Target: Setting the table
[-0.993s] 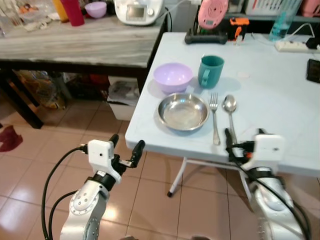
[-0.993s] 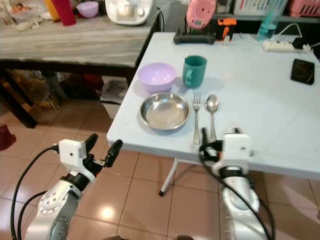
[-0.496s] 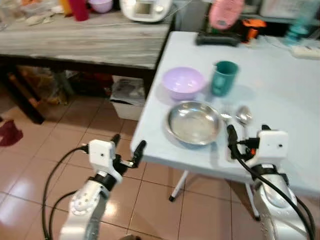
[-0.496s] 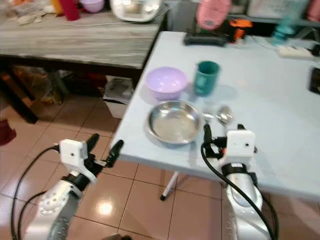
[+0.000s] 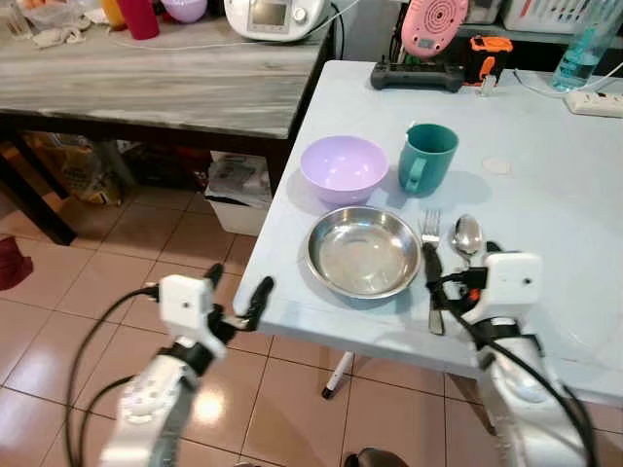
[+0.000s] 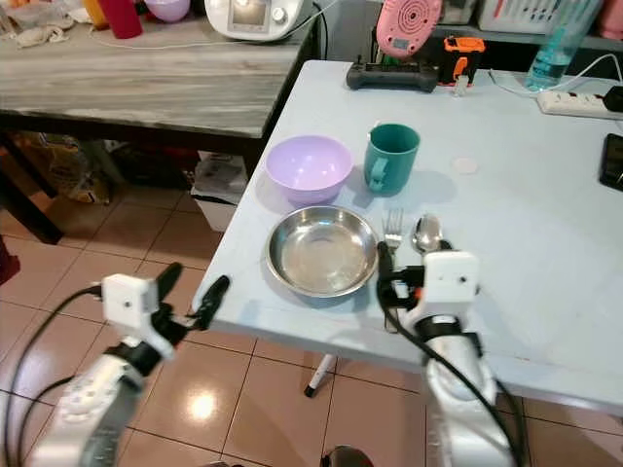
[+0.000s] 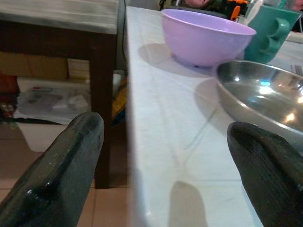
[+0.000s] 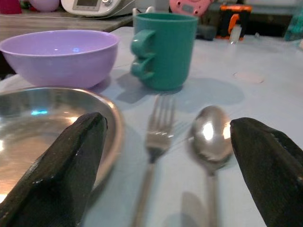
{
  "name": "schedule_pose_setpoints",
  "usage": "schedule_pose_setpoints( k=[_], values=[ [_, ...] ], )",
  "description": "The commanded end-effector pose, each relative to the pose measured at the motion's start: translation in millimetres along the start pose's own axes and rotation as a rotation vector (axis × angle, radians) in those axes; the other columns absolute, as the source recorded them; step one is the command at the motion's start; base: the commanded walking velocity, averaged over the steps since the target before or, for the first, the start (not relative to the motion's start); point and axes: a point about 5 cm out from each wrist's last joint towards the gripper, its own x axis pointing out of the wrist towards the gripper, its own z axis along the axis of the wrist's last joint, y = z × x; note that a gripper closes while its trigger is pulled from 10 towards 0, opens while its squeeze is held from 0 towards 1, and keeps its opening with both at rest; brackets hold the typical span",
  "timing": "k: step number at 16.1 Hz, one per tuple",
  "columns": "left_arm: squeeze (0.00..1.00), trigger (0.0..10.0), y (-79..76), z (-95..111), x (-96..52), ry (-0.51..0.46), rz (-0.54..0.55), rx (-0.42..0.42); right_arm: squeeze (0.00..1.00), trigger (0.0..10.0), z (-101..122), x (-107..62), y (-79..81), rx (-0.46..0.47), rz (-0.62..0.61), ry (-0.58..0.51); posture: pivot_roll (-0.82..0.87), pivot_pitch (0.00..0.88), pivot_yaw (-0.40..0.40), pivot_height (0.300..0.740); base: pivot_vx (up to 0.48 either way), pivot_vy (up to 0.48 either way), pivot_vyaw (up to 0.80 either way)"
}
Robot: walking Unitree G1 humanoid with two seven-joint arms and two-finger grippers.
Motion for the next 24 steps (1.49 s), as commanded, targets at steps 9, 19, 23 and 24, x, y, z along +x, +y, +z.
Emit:
schedule_pose_setpoints(
  k=[9,19,23,24],
  values=[
    [0.0,10.0,-7.1,1.4,-6.7,0.044,-0.254,0.111,0.0,10.0,5.1,10.2,-9.0,0.024,-0.078,0.047,-0.15,0.167,0.061,0.74,0.0,0.0,0.0],
    [0.0,10.0,-8.6,-5.2,-12.5,0.054,-0.294,0.147,0.0,10.0,3.1,17.5,4.0,0.159,0.096,0.11,-0.14,0.178,0.055,0.74,0.0,0.0,0.0],
    [0.0,10.0,-14.7,-6.0,-12.6,0.047,-0.311,0.154,0.0,10.0,-1.8,23.5,4.9,0.158,0.122,0.147,-0.13,0.178,0.059,0.74,0.0,0.0,0.0],
    [0.0,10.0,-15.3,-5.6,-12.5,0.046,-0.315,0.155,0.0,10.0,-1.9,25.2,4.6,0.163,0.119,0.151,-0.13,0.177,0.058,0.74,0.0,0.0,0.0]
  ],
)
